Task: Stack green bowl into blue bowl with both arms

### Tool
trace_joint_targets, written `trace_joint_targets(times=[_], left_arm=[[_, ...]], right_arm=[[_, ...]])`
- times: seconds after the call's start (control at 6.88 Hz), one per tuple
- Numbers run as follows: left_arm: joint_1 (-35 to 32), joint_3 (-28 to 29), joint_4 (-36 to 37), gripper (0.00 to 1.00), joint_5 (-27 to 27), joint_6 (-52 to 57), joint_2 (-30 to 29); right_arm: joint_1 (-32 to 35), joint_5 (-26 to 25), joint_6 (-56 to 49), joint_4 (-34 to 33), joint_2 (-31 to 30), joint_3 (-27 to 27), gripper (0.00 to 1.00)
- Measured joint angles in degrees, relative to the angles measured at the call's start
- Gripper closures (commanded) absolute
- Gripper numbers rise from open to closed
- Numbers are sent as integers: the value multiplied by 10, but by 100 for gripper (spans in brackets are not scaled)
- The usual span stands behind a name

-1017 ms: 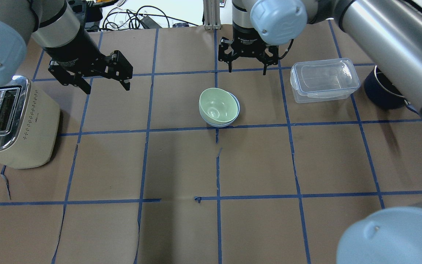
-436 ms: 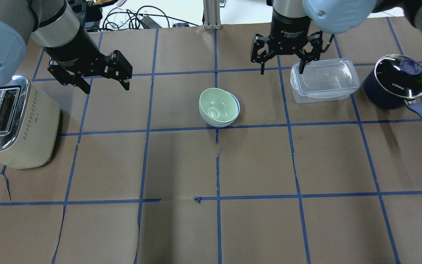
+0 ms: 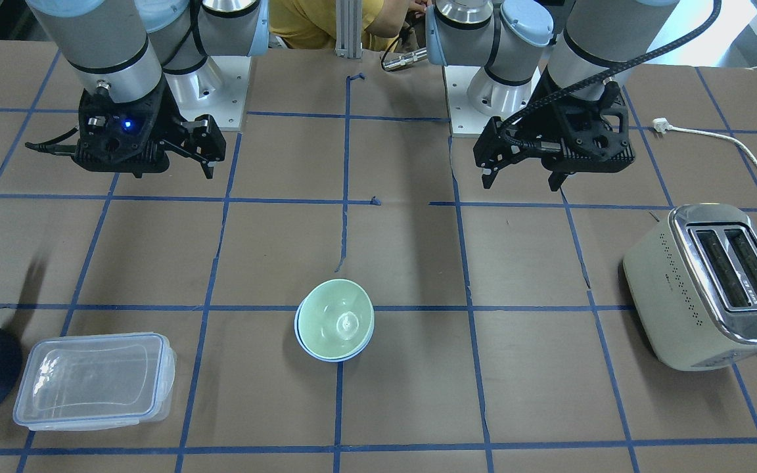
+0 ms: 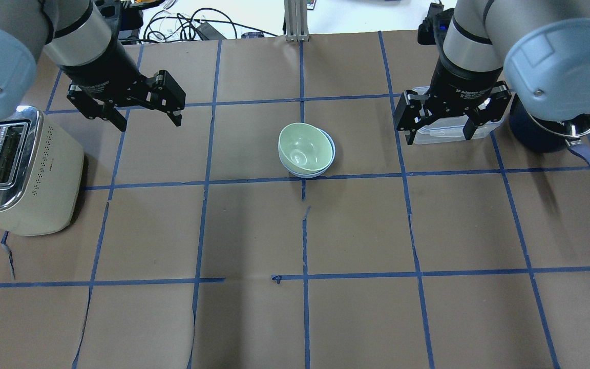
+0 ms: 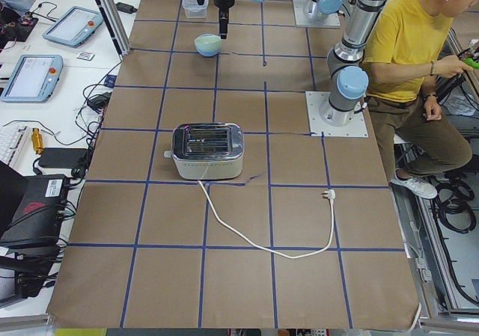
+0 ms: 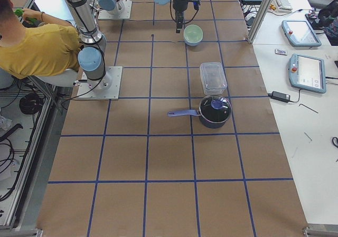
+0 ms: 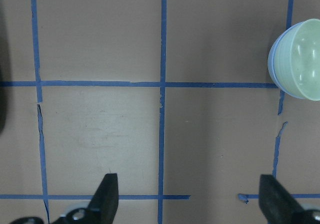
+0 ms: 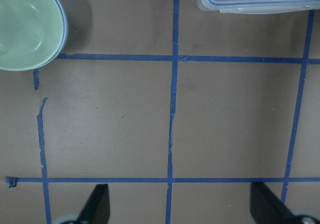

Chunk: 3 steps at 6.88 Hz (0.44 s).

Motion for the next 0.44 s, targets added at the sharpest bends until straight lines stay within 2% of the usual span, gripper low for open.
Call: trace_joint_targets(times=[0.44], left_arm=[[0, 0, 0, 0, -1, 0, 0]], right_arm=[[-32, -1, 1, 11, -10, -2, 0]])
